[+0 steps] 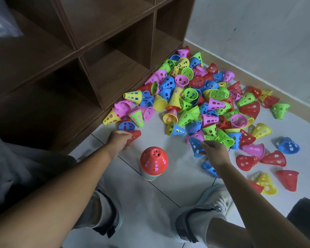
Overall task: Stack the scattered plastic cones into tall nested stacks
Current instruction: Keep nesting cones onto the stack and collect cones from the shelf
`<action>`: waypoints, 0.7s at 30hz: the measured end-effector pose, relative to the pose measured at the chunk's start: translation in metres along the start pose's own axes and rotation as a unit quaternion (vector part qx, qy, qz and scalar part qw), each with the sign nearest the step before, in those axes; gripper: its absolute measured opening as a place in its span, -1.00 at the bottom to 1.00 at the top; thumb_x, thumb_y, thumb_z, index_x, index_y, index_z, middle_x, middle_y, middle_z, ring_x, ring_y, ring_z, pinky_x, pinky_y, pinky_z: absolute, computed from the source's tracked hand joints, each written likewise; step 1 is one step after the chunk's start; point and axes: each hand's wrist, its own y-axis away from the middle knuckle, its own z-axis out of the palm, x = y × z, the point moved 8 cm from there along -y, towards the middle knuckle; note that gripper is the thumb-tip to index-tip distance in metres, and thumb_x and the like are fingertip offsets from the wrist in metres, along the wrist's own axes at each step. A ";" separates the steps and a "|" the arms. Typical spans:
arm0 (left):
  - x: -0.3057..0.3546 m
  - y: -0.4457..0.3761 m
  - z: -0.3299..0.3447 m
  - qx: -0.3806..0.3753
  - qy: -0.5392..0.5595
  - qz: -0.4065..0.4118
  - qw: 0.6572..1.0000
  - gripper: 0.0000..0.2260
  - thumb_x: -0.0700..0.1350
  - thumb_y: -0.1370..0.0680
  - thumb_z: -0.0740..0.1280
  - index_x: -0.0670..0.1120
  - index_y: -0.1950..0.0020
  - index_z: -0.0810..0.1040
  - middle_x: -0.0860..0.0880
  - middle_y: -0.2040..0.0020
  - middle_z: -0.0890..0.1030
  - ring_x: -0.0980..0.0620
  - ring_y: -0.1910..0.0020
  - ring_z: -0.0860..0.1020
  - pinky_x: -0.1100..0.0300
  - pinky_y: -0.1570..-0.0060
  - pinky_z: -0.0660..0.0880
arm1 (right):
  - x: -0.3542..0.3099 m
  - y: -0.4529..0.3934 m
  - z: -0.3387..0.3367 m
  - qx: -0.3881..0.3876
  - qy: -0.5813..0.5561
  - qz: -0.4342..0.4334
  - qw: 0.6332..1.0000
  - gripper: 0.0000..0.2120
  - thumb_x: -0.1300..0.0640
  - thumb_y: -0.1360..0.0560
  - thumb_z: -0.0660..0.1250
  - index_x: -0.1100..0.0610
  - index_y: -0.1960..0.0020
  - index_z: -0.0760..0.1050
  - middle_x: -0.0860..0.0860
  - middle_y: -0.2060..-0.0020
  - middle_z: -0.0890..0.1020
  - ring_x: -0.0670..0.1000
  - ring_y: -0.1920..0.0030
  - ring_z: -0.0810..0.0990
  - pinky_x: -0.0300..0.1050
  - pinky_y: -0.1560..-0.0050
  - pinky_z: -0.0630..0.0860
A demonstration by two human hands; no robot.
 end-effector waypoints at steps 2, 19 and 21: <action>0.006 0.003 -0.006 0.013 -0.029 0.025 0.999 -0.87 -0.26 -0.56 0.35 -0.24 -0.09 0.62 -0.14 0.13 0.62 0.01 0.36 0.47 0.29 0.45 0.45 | -0.016 0.004 0.001 -0.007 -0.019 -0.026 0.999 -0.88 0.16 -0.58 0.35 0.20 -0.04 0.61 0.03 0.23 0.70 -0.01 0.21 0.71 -0.05 0.25 0.51; 0.048 0.051 0.016 -0.232 0.195 -0.042 0.952 -0.37 0.29 -0.29 0.53 -0.09 -0.16 0.52 -0.02 0.25 0.44 0.10 0.38 0.33 0.19 0.30 0.44 | -0.170 0.092 0.048 -0.359 -0.253 -0.113 0.891 -0.92 0.26 -0.61 0.27 0.15 -0.09 0.48 0.15 0.19 0.57 0.02 0.24 0.61 -0.13 0.18 0.49; 0.050 0.054 0.015 -0.258 0.214 -0.046 0.941 -0.34 0.27 -0.19 0.61 -0.07 -0.12 0.52 -0.03 0.23 0.45 0.08 0.38 0.33 0.17 0.26 0.40 | -0.177 0.103 0.057 -0.418 -0.240 -0.128 0.867 -0.87 0.25 -0.57 0.32 0.16 -0.12 0.49 0.17 0.19 0.59 0.07 0.21 0.61 -0.06 0.08 0.49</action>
